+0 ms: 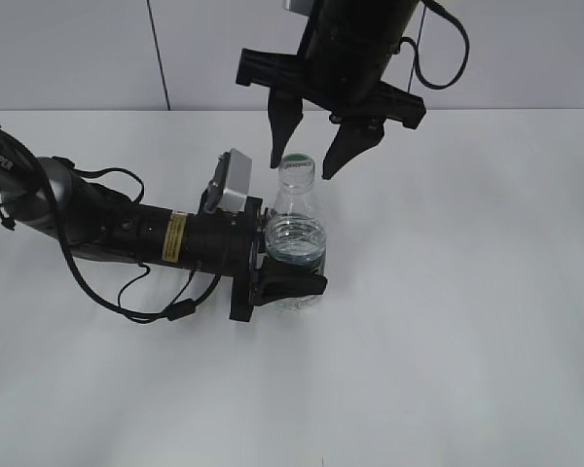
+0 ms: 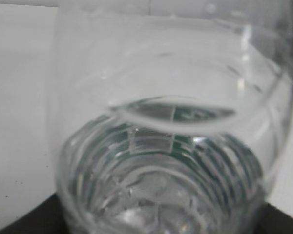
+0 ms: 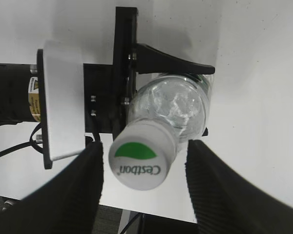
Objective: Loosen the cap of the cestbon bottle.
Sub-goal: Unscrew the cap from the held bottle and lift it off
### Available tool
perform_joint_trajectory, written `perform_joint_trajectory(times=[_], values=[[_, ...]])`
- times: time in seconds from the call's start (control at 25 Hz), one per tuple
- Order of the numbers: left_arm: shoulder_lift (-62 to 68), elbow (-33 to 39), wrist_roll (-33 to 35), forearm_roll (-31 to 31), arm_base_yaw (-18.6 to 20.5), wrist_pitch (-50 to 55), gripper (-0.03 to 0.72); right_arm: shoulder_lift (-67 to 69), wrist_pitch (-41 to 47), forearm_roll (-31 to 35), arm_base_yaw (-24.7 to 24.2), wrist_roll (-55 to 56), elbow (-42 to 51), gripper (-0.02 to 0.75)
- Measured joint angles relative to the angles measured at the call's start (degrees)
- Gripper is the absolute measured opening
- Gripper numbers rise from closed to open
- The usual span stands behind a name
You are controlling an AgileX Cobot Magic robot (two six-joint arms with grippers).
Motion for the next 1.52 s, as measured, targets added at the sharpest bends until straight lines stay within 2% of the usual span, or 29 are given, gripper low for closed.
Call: perform_joint_trajectory(times=[0.28, 0.56, 1.16, 1.52], values=[[0.0, 0.0, 0.0, 0.0, 0.0, 0.0, 0.407, 1.4, 0.0, 0.0, 0.0, 0.0, 0.0, 0.414], [0.0, 0.0, 0.0, 0.0, 0.0, 0.1, 0.407, 1.3, 0.0, 0.0, 0.0, -0.2, -1.2, 0.377], [0.0, 0.0, 0.0, -0.3, 0.0, 0.5, 0.407, 1.3, 0.0, 0.4, 0.0, -1.1, -1.2, 0.374], [0.0, 0.0, 0.0, -0.3, 0.0, 0.5, 0.407, 1.3, 0.0, 0.3, 0.0, -2.4, -1.2, 0.305]])
